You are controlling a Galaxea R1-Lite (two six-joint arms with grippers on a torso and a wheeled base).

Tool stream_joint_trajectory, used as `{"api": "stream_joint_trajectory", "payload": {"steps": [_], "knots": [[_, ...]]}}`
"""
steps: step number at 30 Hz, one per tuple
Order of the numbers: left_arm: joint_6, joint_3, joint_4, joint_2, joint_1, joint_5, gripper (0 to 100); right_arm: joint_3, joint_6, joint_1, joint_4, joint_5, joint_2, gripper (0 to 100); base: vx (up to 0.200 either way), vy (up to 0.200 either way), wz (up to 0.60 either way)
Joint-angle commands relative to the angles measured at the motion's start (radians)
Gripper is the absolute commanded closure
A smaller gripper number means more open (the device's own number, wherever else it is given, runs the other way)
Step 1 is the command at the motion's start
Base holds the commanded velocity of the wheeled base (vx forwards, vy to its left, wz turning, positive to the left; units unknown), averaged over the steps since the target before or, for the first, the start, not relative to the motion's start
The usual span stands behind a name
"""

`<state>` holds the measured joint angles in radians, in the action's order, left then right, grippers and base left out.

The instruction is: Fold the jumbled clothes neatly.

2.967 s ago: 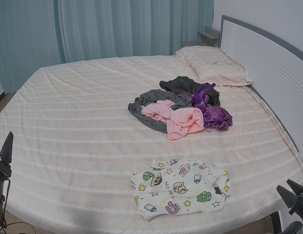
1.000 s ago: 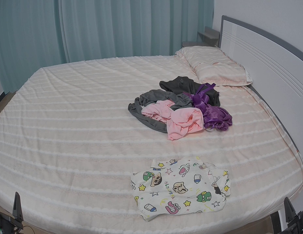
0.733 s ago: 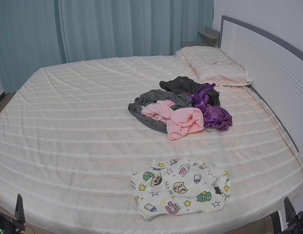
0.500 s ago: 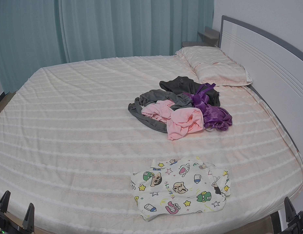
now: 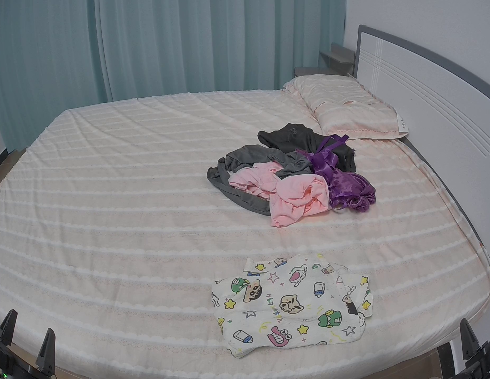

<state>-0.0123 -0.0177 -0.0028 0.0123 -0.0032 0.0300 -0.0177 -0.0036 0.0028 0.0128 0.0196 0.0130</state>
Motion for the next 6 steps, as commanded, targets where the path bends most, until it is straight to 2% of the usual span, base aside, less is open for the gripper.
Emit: {"api": "stream_joint_trajectory", "payload": {"steps": [1,6], "knots": [[0.000,0.018,0.000,-0.012,0.000,0.001,0,0.013,-0.001,0.000,0.001,0.000,-0.011,0,0.000,0.000,0.00],[0.000,0.018,0.000,-0.012,0.000,0.001,0,0.013,0.002,0.000,0.001,0.000,-0.011,0,0.000,0.000,0.00]]}}
